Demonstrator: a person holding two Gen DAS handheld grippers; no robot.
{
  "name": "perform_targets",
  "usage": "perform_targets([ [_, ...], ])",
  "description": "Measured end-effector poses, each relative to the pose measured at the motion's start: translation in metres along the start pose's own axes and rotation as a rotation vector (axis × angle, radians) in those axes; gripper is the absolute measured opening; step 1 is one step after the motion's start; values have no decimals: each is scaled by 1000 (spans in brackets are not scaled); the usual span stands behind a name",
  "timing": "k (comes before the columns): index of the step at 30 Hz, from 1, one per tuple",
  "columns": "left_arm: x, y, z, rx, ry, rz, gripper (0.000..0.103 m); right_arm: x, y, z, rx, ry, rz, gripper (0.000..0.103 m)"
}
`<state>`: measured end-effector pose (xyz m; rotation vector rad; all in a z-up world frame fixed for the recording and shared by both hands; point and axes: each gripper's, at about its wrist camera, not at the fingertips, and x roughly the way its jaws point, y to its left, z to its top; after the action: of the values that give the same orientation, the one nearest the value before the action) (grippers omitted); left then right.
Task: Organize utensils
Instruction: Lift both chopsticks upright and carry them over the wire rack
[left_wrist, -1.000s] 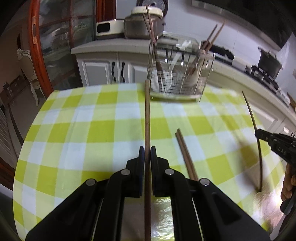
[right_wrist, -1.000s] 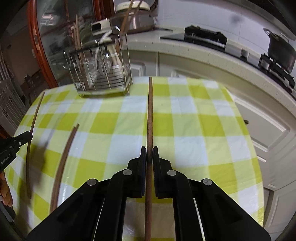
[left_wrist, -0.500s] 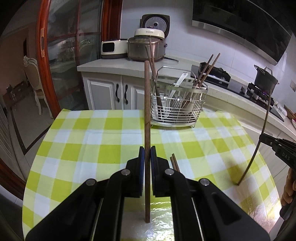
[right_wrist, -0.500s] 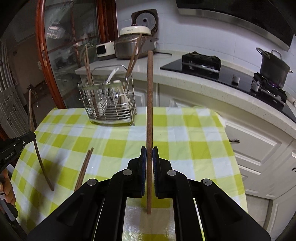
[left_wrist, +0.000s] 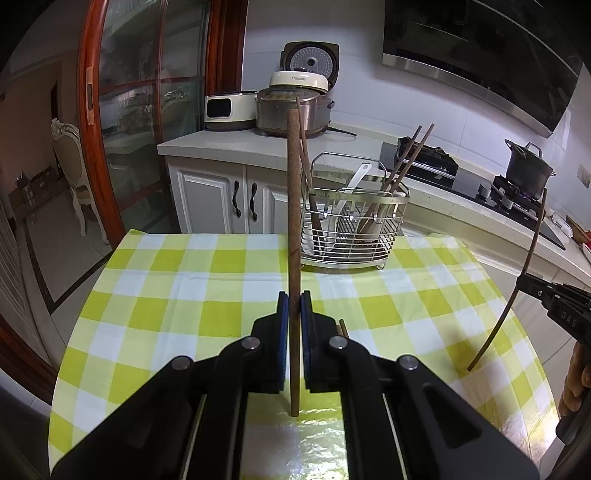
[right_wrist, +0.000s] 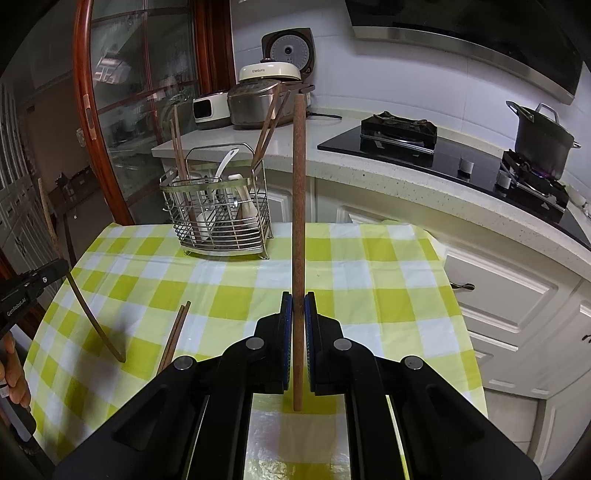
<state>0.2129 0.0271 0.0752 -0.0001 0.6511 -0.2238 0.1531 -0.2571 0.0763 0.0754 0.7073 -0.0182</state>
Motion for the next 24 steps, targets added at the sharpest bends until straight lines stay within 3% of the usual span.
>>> perform_targets([
  [8, 3, 0, 25, 0, -29, -20, 7, 0, 5, 23, -10, -27, 11, 8],
  [24, -7, -2, 144, 14, -225, -34, 7, -4, 13, 137, 13, -166, 49, 8],
])
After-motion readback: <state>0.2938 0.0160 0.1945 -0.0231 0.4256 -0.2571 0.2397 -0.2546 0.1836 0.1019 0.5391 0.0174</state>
